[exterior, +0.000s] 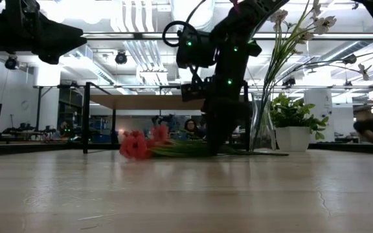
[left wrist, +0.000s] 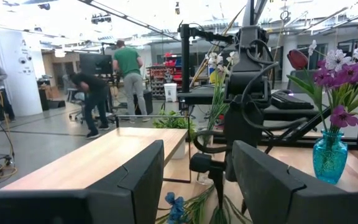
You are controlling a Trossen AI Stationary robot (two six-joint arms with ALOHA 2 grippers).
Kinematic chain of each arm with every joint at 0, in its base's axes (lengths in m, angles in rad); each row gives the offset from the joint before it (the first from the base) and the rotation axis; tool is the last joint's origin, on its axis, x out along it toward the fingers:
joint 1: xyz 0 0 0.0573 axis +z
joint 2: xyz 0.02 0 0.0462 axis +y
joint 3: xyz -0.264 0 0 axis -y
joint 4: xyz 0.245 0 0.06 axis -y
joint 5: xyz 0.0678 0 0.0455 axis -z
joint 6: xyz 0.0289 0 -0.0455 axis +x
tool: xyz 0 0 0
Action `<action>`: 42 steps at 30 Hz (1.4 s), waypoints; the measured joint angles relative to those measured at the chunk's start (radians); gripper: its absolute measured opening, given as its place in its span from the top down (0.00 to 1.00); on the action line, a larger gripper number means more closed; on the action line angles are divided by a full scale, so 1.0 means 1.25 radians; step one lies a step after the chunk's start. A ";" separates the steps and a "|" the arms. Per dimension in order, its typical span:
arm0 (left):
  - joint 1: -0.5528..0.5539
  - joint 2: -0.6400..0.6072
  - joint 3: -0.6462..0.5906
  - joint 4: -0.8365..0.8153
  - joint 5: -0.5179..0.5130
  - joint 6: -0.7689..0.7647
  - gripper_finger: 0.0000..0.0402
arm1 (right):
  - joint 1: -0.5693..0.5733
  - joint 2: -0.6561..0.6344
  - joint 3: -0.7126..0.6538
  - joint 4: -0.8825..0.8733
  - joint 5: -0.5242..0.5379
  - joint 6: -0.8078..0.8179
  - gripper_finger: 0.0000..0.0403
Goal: Pick and place flowers into a vace then onto a shelf
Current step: Put the orange flowers into the transparent flower vase
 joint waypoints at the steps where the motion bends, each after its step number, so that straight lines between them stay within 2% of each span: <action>1: 0.000 0.000 0.000 0.000 0.000 0.000 0.56 | 0.000 0.000 -0.002 -0.001 0.000 0.000 0.53; 7: 0.000 0.000 0.000 0.000 0.000 0.000 0.56 | 0.001 0.000 -0.007 -0.001 0.000 0.003 0.60; 17: 0.000 0.000 0.000 0.000 0.000 0.000 0.56 | 0.002 -0.001 -0.026 0.001 0.003 0.010 0.86; 23: 0.000 0.000 0.000 -0.001 0.000 0.000 0.56 | 0.001 -0.001 -0.008 -0.016 0.004 0.024 0.97; 29: 0.000 0.000 0.000 -0.003 0.000 0.000 0.56 | 0.002 -0.001 0.045 -0.076 -0.005 0.040 0.98; 42: 0.000 0.000 0.000 -0.004 0.000 0.000 0.56 | 0.009 -0.038 0.192 -0.141 -0.162 0.049 0.98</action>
